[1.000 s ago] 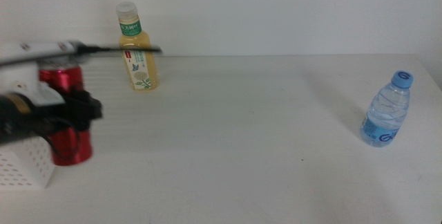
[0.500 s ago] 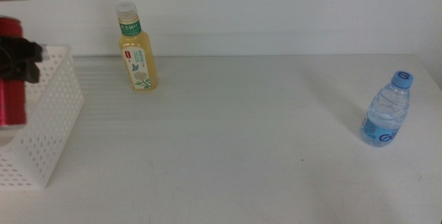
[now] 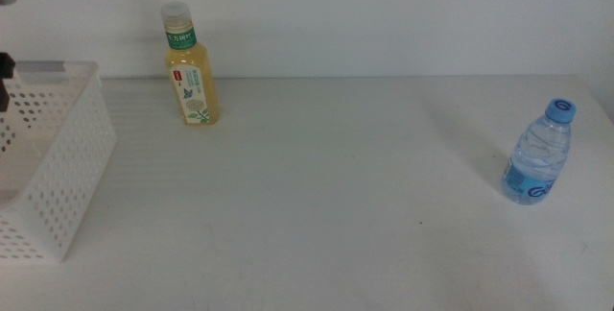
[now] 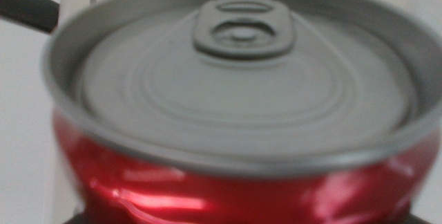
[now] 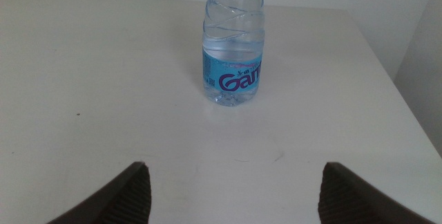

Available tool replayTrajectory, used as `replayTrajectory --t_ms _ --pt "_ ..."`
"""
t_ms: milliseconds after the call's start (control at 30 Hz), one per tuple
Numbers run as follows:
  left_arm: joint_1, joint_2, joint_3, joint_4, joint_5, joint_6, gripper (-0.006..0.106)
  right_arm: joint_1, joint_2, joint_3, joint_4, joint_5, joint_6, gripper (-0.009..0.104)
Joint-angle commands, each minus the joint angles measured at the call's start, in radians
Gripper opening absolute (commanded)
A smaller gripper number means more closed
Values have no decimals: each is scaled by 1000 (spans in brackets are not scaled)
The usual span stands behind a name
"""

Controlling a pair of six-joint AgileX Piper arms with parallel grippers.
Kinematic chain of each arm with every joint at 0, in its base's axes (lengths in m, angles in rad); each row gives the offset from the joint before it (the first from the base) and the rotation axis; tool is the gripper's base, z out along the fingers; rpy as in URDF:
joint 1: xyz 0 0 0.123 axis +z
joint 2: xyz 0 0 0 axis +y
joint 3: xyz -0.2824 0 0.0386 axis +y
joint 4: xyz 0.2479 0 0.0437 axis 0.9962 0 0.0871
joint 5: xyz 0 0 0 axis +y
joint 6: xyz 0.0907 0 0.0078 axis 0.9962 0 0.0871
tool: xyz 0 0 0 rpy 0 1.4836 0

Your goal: Use arms to grab the bottles and put them into the dustbin to the left of the table.

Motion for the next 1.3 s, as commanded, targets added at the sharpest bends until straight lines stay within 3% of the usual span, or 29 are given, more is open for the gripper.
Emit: replayTrajectory --t_ms 0,467,700,867,1133,1267 --pt "13 -5 -62 -6 -34 22 -4 -4 -27 -8 -7 -76 -2 63" --pt "17 160 -66 -11 -60 41 -3 -4 -27 -8 -7 -76 -2 63" --pt "17 219 -66 -25 -63 41 7 -4 -27 -8 -7 -76 -2 63" --pt "17 223 -66 -25 -82 41 29 -4 -27 -8 -7 -76 -2 63" --pt "17 224 -66 -33 -92 44 87 -4 -27 -8 -7 -76 -2 63" --pt "17 211 -66 -51 -84 42 90 -4 -27 -8 -7 -76 -2 63"
